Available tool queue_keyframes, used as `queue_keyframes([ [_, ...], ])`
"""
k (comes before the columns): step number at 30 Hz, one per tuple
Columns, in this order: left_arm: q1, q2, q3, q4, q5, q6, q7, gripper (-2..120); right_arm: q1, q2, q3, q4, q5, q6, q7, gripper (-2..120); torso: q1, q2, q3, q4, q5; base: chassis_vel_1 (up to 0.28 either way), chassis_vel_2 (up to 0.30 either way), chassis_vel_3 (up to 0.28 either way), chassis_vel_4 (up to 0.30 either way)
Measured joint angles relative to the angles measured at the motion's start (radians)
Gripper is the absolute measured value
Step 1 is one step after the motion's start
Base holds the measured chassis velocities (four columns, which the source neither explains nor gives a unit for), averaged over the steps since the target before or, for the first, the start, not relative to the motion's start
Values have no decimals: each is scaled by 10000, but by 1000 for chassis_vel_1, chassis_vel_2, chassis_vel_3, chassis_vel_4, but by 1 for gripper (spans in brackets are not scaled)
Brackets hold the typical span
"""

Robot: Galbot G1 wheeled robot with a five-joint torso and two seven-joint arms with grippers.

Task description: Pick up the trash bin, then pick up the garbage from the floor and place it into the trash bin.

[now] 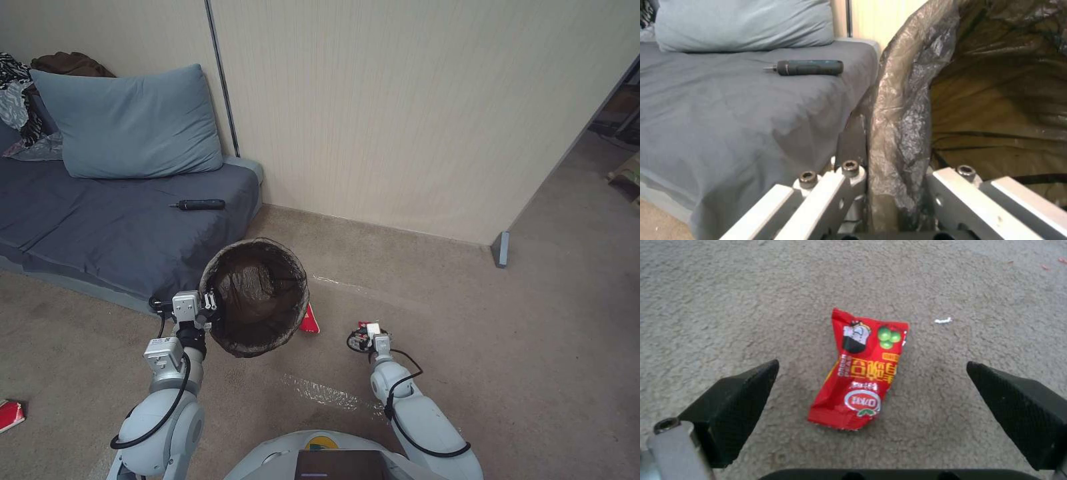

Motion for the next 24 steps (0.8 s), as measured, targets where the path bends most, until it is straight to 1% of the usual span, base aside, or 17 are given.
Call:
queue_keyframes([
  [21,60,-46,143,50,240,-94,-11,3,35,129,39,-279,-236,314,-118,100,0,0,0,0,0,0,0,0,0],
  [22,60,-47,143,50,242,-94,-11,3,58,139,40,-314,-256,329,-118,100,0,0,0,0,0,0,0,0,0],
  [24,60,-47,142,52,245,-94,-11,3,89,146,39,-384,-273,359,-119,95,0,0,0,0,0,0,0,0,0],
])
